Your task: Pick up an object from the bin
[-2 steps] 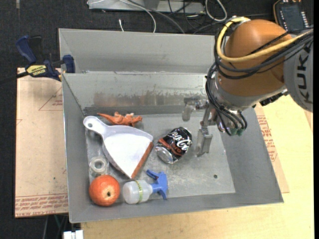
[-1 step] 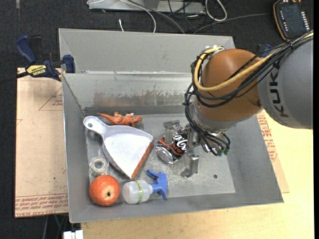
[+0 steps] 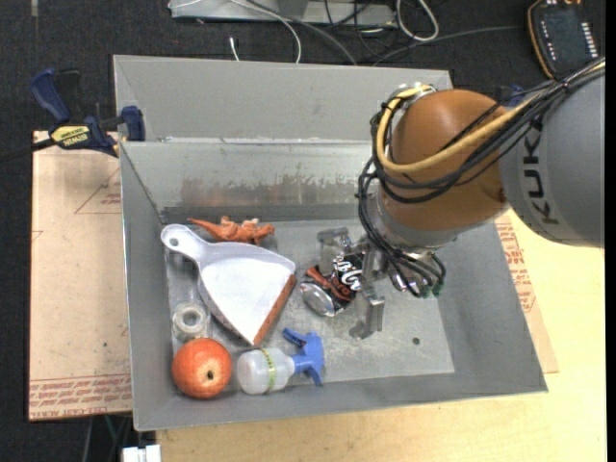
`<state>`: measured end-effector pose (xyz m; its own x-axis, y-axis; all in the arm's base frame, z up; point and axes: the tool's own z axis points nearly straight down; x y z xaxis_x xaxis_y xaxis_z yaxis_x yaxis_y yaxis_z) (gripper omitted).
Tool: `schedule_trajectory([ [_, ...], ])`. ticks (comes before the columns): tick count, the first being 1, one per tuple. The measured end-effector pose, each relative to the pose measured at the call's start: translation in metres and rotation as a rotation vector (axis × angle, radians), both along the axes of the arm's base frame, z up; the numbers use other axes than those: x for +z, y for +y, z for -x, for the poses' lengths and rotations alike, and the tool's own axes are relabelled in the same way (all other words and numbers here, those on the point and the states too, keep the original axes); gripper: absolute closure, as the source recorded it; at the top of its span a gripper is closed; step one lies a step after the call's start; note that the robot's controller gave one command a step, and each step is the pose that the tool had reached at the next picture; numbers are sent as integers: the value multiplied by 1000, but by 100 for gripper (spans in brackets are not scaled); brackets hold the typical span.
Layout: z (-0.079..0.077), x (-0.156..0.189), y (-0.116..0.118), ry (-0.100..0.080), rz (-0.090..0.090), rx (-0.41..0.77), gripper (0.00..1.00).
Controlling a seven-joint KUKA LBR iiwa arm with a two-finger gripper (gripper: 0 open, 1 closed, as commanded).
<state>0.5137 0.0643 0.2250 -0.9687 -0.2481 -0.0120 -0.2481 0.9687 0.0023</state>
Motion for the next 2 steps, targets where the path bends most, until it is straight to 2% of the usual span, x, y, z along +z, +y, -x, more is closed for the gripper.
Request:
schedule_trajectory([
  [1,-5,-3,17,-4,2,300,0],
  [2,-3,3,13,-5,2,312,0],
])
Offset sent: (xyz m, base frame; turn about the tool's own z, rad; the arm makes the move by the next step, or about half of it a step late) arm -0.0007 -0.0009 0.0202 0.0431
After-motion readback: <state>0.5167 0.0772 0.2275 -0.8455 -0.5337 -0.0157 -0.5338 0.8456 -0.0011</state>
